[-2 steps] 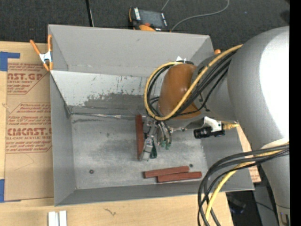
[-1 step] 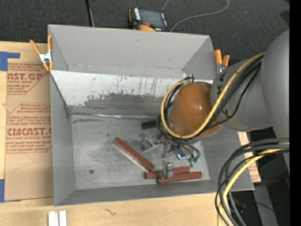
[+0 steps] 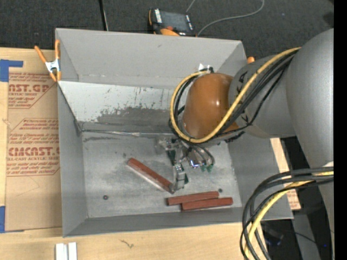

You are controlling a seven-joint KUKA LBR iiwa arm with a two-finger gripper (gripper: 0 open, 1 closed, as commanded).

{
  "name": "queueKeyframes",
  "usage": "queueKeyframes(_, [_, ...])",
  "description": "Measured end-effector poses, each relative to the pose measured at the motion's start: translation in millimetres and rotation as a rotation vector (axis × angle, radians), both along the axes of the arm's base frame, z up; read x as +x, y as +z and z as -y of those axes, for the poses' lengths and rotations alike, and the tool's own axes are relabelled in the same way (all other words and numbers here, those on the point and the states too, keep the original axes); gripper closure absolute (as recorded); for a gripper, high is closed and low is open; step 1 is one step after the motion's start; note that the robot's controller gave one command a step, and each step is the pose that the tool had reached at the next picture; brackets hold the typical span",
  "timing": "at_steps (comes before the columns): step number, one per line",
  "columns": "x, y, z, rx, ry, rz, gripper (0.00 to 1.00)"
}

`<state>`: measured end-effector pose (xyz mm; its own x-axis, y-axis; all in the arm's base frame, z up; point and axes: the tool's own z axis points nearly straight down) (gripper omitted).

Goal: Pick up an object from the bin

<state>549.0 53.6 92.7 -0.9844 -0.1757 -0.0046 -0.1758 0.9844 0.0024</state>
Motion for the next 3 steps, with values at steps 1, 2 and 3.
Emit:
queueKeyframes(1, [-18.4,-24.0,-30.5,-0.001,-0.142,-0.007,0.00])
queueKeyframes(2, [-17.4,-22.8,-29.2,-0.002,-0.144,-0.005,1.00])
queueKeyframes(3, [-9.4,138.6,-42.6,0.000,-0.128,0.004,1.00])
